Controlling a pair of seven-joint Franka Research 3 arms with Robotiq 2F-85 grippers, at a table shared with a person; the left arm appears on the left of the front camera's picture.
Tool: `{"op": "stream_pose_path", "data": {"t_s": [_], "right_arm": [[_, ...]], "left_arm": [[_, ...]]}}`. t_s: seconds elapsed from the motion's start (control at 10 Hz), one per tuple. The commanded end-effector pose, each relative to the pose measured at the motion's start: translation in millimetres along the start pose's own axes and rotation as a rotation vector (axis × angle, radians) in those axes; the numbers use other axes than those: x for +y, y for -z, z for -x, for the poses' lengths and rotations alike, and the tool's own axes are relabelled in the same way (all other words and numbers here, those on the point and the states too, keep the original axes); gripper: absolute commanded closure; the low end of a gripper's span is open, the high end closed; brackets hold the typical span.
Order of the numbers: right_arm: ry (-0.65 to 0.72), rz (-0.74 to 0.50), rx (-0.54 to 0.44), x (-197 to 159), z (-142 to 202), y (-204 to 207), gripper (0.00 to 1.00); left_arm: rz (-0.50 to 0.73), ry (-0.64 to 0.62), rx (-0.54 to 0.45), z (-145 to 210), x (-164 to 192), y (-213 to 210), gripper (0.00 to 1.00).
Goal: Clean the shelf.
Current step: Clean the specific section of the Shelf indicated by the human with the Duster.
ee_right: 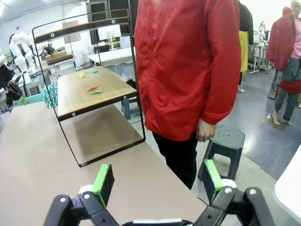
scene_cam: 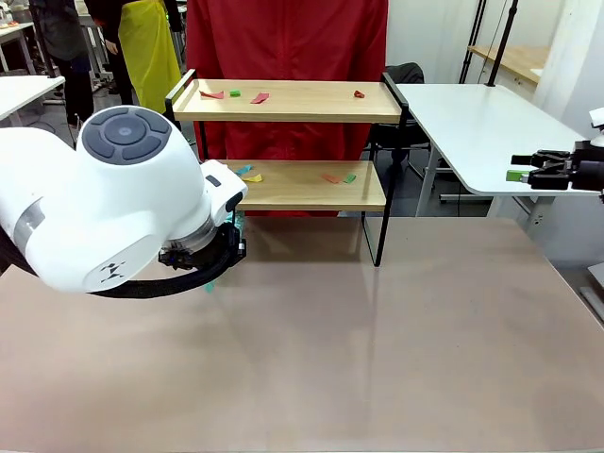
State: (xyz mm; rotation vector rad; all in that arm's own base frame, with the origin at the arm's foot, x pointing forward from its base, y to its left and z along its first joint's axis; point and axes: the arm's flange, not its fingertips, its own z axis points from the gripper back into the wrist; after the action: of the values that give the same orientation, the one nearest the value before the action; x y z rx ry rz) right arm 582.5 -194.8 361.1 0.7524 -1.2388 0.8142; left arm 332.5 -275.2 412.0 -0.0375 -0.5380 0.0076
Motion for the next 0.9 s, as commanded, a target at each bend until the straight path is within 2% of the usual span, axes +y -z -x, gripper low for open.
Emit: {"op": "stream_pose_path", "data": {"t_s": [0.0,0.4,0.6,0.8], "right_arm": [[0.015,0.014,0.009,1.4,-8.7,0.6,0.0],[0.015,0.014,0.009,1.4,-8.7,0.6,0.0],[0.015,0.014,0.009,1.4,-8.7,0.6,0.0],[0.015,0.014,0.009,1.4,-8.7,0.6,0.0]], "left_arm": [[0.065,0.075,0.015,6.2,20.6,-13.0,0.87],[0.144,0.347,0.043,9.3,43.4,-26.4,0.87],[0.25,0.485,0.043,7.3,58.7,-29.7,0.87],[0.356,0.612,0.1,4.3,77.0,-26.1,0.87]]}}
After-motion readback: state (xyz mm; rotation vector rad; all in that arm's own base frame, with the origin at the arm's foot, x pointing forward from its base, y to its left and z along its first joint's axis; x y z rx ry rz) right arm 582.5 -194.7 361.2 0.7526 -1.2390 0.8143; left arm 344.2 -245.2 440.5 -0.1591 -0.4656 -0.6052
